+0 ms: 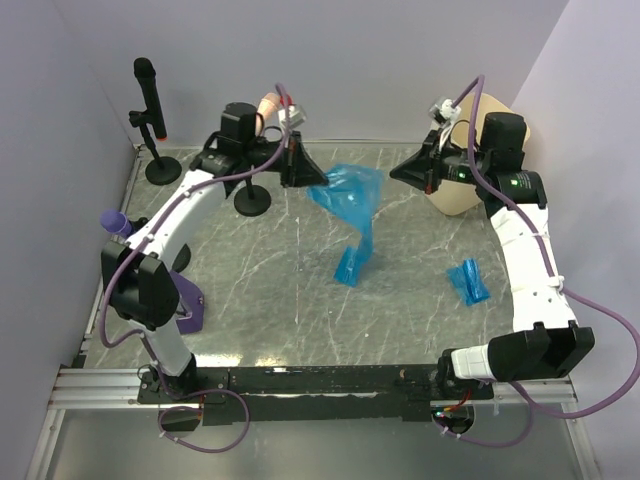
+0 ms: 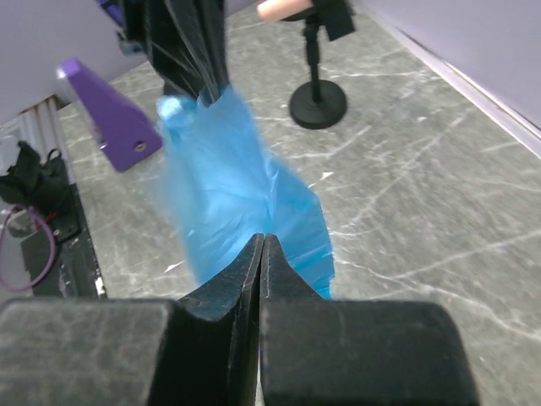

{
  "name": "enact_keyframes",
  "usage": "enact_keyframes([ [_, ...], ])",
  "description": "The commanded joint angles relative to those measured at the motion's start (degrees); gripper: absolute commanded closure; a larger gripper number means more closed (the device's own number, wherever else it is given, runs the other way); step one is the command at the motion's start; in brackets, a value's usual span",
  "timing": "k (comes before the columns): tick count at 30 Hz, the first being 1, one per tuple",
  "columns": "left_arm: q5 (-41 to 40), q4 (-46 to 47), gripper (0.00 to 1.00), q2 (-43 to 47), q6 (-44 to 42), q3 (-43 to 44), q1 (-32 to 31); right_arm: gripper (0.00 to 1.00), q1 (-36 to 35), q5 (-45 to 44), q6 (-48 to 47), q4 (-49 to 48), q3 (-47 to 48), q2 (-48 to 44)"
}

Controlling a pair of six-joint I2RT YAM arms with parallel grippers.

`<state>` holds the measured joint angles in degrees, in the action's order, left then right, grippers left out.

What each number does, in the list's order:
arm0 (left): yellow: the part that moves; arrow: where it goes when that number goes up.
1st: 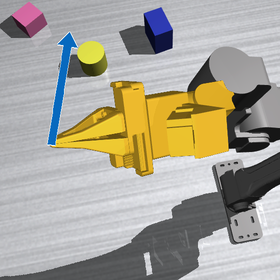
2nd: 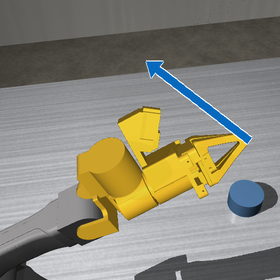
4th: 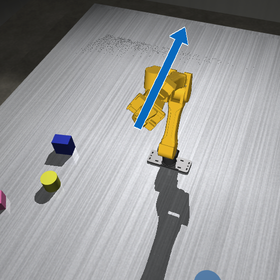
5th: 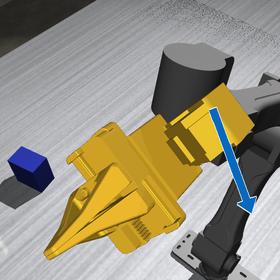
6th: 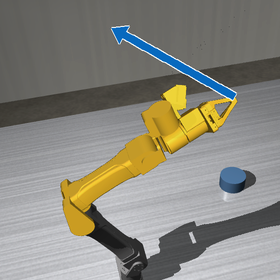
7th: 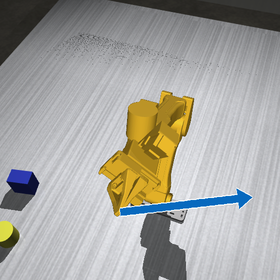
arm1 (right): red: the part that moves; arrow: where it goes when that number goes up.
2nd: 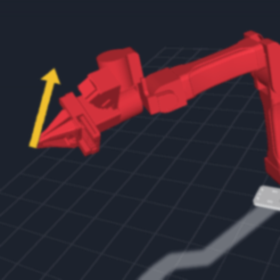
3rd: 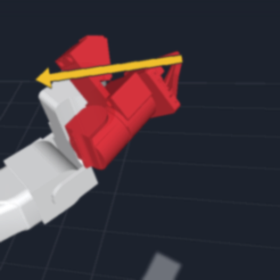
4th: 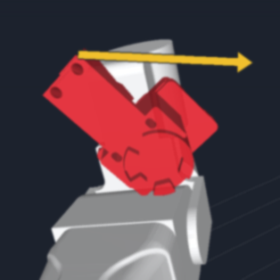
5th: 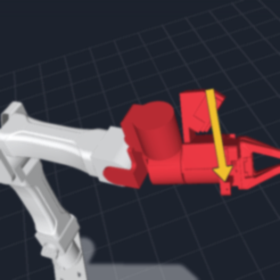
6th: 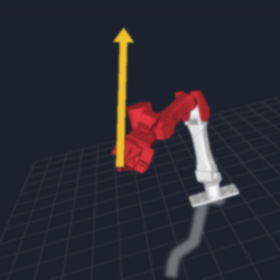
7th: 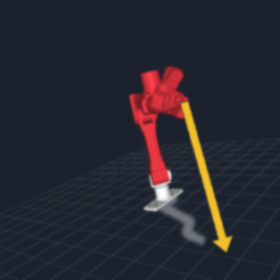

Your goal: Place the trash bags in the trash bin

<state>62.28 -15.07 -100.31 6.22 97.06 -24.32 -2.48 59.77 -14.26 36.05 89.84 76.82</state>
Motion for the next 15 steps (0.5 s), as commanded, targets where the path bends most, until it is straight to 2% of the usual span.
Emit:
enact_keyframes([
  [1, 2.31, -1.28, 0.96, 4.42, -1.56, 0.15, 2.61, 1.00, 0.99, -0.35, 2.04, -3.70, 0.16, -1.41],
  [3, 3.28, -0.23, 0.97, 4.95, -0.42, -0.46, 2.78, 1.00, 0.99, -2.27, 3.18, -4.50, -0.28, -1.23],
  [5, 4.51, 2.31, 0.98, 5.39, 2.03, -1.51, 2.78, 1.00, 0.90, -7.88, 5.89, -5.46, -0.11, -1.23],
  [6, 4.25, 4.50, 0.99, 5.48, 4.57, -2.13, 2.78, 0.93, 0.99, -8.70, 7.04, -6.51, 0.24, -1.58],
  [9, 4.34, 6.28, 0.99, 4.95, 8.19, -2.31, 2.78, 0.81, -0.93, -1.08, 4.78, -6.53, 2.52, -3.07],
  [13, 5.57, 11.63, 0.99, 5.65, 13.98, -4.15, 2.78, 0.68, -10.33, 2.63, -1.55, -0.47, 3.76, -4.48],
  [15, 4.78, 12.69, 0.99, 5.74, 15.40, -4.33, 2.78, 0.66, -15.08, 3.33, -1.56, -0.89, 1.49, -5.71],
])
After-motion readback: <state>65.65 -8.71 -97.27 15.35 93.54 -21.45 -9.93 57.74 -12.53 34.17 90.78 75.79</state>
